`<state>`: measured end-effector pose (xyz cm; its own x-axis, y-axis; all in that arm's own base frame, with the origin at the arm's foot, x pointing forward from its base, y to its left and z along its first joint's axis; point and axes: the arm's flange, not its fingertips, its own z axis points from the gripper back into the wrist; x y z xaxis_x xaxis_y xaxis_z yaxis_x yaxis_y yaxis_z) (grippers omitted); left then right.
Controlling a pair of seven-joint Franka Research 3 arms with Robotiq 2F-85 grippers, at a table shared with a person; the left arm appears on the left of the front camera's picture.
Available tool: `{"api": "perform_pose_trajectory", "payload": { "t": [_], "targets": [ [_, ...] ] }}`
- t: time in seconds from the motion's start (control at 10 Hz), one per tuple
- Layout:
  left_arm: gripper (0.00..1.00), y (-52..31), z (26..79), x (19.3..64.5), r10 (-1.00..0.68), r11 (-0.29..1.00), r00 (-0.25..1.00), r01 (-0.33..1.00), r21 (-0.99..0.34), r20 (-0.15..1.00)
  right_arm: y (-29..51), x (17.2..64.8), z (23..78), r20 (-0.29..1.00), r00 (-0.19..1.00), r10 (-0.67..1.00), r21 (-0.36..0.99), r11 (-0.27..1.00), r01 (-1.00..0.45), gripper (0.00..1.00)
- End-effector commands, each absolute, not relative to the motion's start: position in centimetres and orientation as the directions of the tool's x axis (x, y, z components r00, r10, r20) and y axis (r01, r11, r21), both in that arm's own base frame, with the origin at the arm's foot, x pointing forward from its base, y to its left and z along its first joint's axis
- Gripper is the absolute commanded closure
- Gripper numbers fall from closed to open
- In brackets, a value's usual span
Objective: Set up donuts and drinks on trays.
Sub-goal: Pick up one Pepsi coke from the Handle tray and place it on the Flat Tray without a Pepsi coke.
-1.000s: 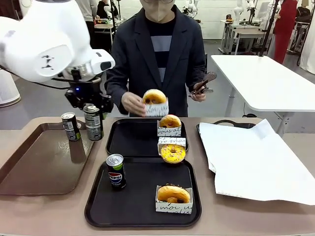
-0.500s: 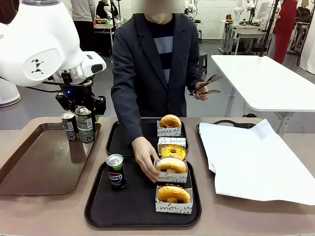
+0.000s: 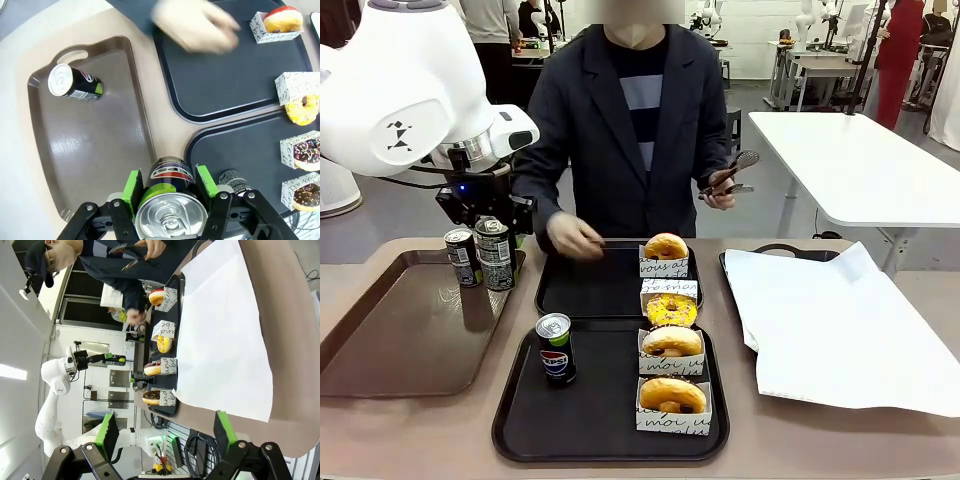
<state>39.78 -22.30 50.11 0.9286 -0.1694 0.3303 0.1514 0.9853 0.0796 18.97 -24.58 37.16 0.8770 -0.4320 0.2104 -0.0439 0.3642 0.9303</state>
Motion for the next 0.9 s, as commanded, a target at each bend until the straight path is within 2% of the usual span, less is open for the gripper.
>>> {"api": "perform_pose_trajectory", "payload": {
  "t": [0.0, 0.2, 0.3, 0.8],
  "targets": [
    [0.44, -22.2, 50.7, 40.0, -0.168, 0.986, 0.929, 0.155, 0.065, 0.330, -24.5, 19.2, 37.3, 0.233, 0.865, -0.444, 0.933, 0.353, -0.070, 0.00],
    [0.44, -22.3, 50.1, 39.8, -0.169, 0.985, 0.929, 0.151, 0.080, 0.330, -24.5, 19.2, 37.3, 0.233, 0.865, -0.444, 0.933, 0.353, -0.070, 0.00],
    [0.44, -23.2, 49.1, 41.8, -0.140, 0.990, 0.935, 0.143, 0.014, 0.325, -24.5, 19.2, 37.3, 0.233, 0.865, -0.444, 0.933, 0.353, -0.070, 0.00],
    [0.44, -30.5, 41.8, 48.7, -0.202, 0.979, 0.908, 0.189, 0.072, 0.366, -24.5, 19.2, 37.3, 0.233, 0.865, -0.444, 0.933, 0.353, -0.070, 0.00]
  ]
}}
